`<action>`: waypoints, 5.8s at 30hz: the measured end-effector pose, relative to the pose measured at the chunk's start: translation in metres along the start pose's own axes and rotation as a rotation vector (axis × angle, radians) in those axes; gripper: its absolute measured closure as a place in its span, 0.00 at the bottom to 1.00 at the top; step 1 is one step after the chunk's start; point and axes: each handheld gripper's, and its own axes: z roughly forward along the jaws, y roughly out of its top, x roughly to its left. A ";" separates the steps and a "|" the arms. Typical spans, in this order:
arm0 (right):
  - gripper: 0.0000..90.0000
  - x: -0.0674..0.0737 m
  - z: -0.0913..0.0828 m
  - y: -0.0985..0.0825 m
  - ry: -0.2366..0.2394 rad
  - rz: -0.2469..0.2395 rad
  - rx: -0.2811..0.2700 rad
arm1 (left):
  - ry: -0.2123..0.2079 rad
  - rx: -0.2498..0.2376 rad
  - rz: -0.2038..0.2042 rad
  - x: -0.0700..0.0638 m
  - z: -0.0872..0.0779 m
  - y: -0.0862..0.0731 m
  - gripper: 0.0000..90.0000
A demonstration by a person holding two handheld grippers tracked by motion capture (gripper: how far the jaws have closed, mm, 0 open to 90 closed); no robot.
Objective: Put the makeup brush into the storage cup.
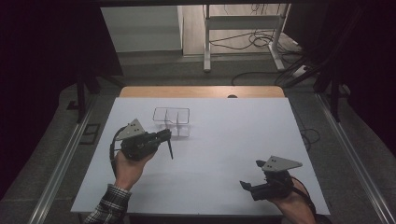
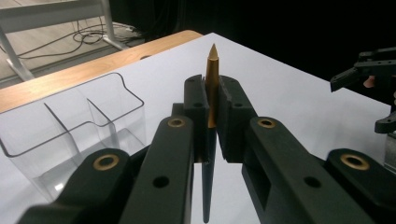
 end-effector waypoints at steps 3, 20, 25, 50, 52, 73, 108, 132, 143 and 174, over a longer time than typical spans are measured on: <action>0.08 -0.001 -0.003 -0.002 -0.006 0.008 -0.003 | 0.006 -0.001 0.000 0.002 -0.001 0.001 0.94; 0.01 0.000 -0.007 -0.019 -0.079 0.044 0.020 | 0.048 0.002 -0.019 0.018 -0.008 0.004 0.94; 0.01 -0.002 -0.011 -0.024 -0.099 0.070 0.014 | 0.062 0.003 -0.021 0.025 -0.011 0.007 0.94; 0.00 -0.003 -0.011 -0.030 -0.117 0.073 0.036 | 0.162 0.001 -0.030 0.062 -0.008 0.030 0.94; 0.00 -0.003 -0.010 -0.030 -0.117 0.073 0.037 | 0.170 0.000 -0.033 0.064 -0.006 0.031 0.94; 0.00 -0.002 -0.009 -0.030 -0.103 0.056 0.054 | 0.222 -0.005 -0.032 0.079 0.012 0.052 0.94; 0.00 0.000 -0.008 -0.030 -0.084 0.030 0.071 | 0.306 -0.014 -0.042 0.096 0.037 0.048 0.94; 0.00 0.000 -0.006 -0.030 -0.076 0.022 0.083 | 0.313 0.003 -0.072 0.098 0.052 0.017 0.93; 0.00 0.001 -0.006 -0.030 -0.071 0.017 0.087 | 0.317 0.023 -0.081 0.098 0.059 0.004 0.93; 0.00 0.002 -0.004 -0.030 -0.062 0.003 0.103 | 0.339 0.035 -0.110 0.099 0.065 -0.012 0.69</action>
